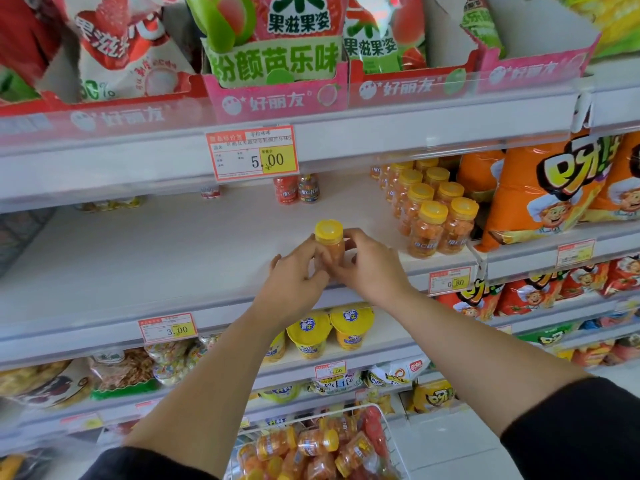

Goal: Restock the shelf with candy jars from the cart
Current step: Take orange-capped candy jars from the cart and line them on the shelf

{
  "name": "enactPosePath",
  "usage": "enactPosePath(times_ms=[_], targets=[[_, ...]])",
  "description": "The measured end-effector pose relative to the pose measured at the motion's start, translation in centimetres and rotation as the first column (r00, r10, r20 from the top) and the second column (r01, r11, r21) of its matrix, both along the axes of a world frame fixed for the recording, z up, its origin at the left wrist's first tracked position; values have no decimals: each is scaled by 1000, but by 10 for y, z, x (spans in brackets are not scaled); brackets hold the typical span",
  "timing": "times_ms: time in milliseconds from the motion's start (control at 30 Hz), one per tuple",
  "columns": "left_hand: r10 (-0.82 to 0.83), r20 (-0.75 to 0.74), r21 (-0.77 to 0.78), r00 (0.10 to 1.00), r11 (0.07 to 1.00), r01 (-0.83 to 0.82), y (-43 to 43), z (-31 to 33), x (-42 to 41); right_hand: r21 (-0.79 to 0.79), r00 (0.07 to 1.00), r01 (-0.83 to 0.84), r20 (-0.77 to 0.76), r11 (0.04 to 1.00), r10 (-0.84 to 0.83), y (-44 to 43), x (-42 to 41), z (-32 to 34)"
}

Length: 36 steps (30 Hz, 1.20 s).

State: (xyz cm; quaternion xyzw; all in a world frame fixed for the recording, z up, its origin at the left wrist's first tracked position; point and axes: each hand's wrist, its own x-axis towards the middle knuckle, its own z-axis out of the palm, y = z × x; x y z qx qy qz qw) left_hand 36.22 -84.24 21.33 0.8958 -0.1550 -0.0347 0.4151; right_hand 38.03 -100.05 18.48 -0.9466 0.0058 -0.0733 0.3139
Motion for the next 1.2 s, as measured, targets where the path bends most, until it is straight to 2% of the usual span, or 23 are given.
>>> enactPosePath(times_ms=[133, 233, 300, 400, 500, 700, 800, 867, 900, 967, 1033, 1200], targets=[[73, 23, 68, 997, 995, -74, 19, -3, 7, 102, 995, -55, -74, 993, 63, -3, 18, 4], [100, 80, 288, 992, 950, -119, 36, -3, 18, 166, 987, -44, -147, 985, 69, -18, 36, 12], [123, 90, 431, 988, 890, -150, 44, -5, 26, 123, 989, -4, -145, 992, 22, -20, 45, 13], [127, 79, 523, 989, 839, -149, 48, -9, 34, 78, 992, 60, -112, 995, -51, -9, 51, 8], [112, 82, 564, 990, 814, -139, 47, -9, 42, 117, 996, 88, -9, 989, -87, -5, 57, -1], [134, 134, 544, 982, 818, -186, 46, -10, 58, 197, 995, 97, -33, 975, -93, -25, 62, 7], [145, 164, 539, 976, 815, -212, 45, -12, 59, 239, 969, 162, 144, 957, -200, -22, 35, 5], [155, 198, 544, 968, 804, -240, 44, -10, 60, 128, 941, 121, 300, 984, -155, -11, 5, 4], [164, 211, 545, 964, 798, -255, 42, -9, 62, 24, 947, 91, 308, 996, -94, -5, -5, 3], [180, 220, 540, 959, 796, -274, 39, -7, 66, -169, 984, 75, 174, 983, -45, 3, -5, 1], [177, 223, 534, 959, 800, -271, 35, -8, 70, -281, 997, 74, 41, 957, -65, 5, 9, 3], [142, 247, 533, 959, 807, -256, 29, -10, 73, -282, 990, 95, -69, 955, -119, -2, 42, 7]])
